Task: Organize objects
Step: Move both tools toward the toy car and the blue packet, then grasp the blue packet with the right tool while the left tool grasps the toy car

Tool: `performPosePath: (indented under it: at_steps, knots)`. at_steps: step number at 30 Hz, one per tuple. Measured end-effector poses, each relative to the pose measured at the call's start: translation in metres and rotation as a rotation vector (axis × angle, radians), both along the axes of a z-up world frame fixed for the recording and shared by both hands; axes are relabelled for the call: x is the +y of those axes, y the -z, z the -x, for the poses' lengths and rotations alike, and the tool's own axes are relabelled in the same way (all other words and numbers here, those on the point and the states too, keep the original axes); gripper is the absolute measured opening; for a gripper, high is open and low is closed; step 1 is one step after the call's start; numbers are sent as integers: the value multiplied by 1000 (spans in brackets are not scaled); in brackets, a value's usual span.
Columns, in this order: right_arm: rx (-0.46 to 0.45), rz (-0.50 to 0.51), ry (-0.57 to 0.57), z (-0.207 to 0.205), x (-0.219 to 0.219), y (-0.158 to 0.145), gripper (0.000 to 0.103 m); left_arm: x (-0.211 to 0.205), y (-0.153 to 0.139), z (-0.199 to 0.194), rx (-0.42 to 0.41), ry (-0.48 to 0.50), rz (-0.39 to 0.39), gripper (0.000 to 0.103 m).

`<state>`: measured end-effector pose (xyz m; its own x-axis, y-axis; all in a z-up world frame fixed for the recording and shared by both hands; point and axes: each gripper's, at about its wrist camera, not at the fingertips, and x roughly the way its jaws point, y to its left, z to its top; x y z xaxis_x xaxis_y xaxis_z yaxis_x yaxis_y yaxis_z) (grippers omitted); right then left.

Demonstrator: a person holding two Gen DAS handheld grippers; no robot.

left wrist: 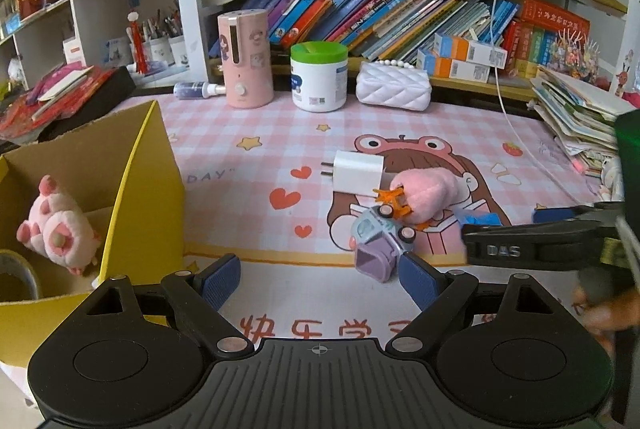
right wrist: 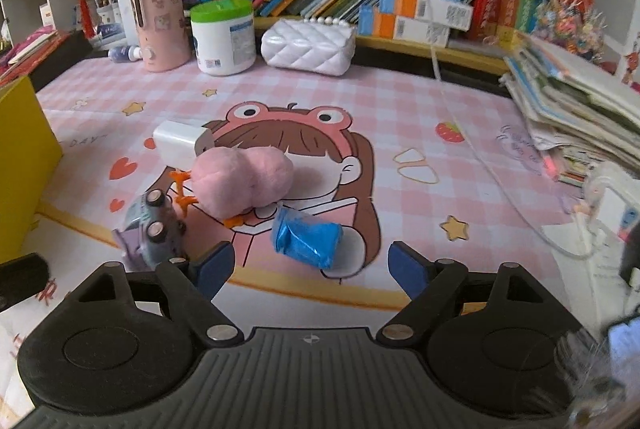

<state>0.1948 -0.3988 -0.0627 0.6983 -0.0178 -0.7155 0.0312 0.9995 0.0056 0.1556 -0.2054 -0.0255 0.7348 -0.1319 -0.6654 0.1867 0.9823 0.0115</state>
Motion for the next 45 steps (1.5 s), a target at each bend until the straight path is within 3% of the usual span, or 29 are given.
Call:
performPosePath:
  at_steps: [7, 8, 9, 12, 20, 28, 33, 36, 41, 45]
  knots:
    - [36, 21, -47, -30, 4, 19, 75, -6, 1, -5, -5, 10, -10, 88]
    - [43, 17, -47, -32, 3, 21, 68, -7, 2, -6, -1, 9, -10, 88]
    - [50, 8, -47, -34, 2, 24, 54, -7, 3, -7, 2, 7, -10, 88]
    - [57, -22, -53, -35, -3, 27, 41, -9, 4, -11, 9, 3, -8, 88]
    - [-4, -50, -57, -18, -12, 13, 39, -20, 13, -30, 33, 14, 14, 87]
    - [-41, 42, -54, 9, -18, 2, 39, -38, 27, -56, 63, 21, 36, 87]
    - [-43, 66, -69, 14, -18, 0, 39, -52, 40, -69, 105, 37, 26, 81]
    - [-42, 83, -87, 18, -15, 0, 39, -54, 50, -78, 149, 15, 35, 76]
    - [-33, 90, -103, 22, -12, 1, 39, -47, 61, -87, 214, -5, 82, 50]
    - [-32, 83, -96, 23, -11, -1, 39, -44, 57, -82, 203, 8, 86, 47]
